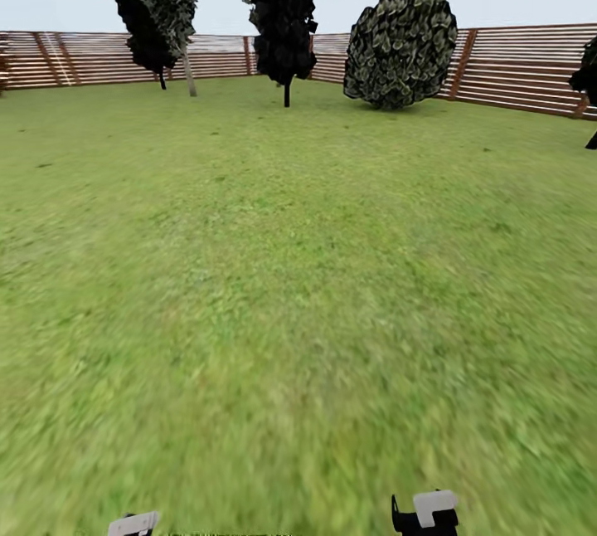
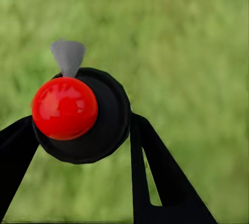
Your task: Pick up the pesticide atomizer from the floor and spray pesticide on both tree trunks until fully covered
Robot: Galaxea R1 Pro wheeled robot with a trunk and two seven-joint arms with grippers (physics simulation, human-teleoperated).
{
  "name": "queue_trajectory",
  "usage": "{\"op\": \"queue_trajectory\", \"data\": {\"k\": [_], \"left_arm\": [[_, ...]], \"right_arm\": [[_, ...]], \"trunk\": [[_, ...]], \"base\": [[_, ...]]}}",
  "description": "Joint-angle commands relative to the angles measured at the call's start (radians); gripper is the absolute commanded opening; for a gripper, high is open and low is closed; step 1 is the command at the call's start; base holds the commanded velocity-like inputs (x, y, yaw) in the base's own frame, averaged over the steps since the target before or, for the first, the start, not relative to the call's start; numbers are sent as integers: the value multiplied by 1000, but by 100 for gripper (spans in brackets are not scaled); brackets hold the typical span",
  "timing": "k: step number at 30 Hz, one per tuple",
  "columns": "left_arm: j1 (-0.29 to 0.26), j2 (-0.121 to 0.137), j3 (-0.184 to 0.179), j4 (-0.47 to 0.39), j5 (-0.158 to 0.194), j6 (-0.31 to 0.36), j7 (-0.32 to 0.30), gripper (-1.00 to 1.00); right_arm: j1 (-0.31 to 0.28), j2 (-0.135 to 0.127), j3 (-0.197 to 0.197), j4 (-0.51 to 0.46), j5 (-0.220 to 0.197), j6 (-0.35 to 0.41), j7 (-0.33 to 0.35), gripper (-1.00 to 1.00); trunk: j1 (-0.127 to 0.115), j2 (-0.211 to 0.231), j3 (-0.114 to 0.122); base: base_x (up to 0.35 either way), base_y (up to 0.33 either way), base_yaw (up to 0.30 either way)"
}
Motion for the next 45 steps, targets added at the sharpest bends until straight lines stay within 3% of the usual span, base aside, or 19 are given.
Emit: {"op": "queue_trajectory", "data": {"k": [1,25,30,45], "left_arm": [[-1,0,-6,1,11,-3,-4,-100],[-1,0,-6,1,11,-3,-4,-100],[-1,1,-6,1,12,-4,-4,-100],[-1,0,-6,1,12,-3,-4,-100]], "right_arm": [[0,0,7,1,6,1,-10,100],[0,1,7,1,6,1,-11,100],[0,17,7,1,7,1,-12,100],[0,18,7,1,7,1,-11,100]], "trunk": [[0,0,-2],[0,0,-25],[0,0,-25],[0,0,-18]], "base": [[0,0,240],[0,0,241],[0,0,271],[0,0,181]]}}
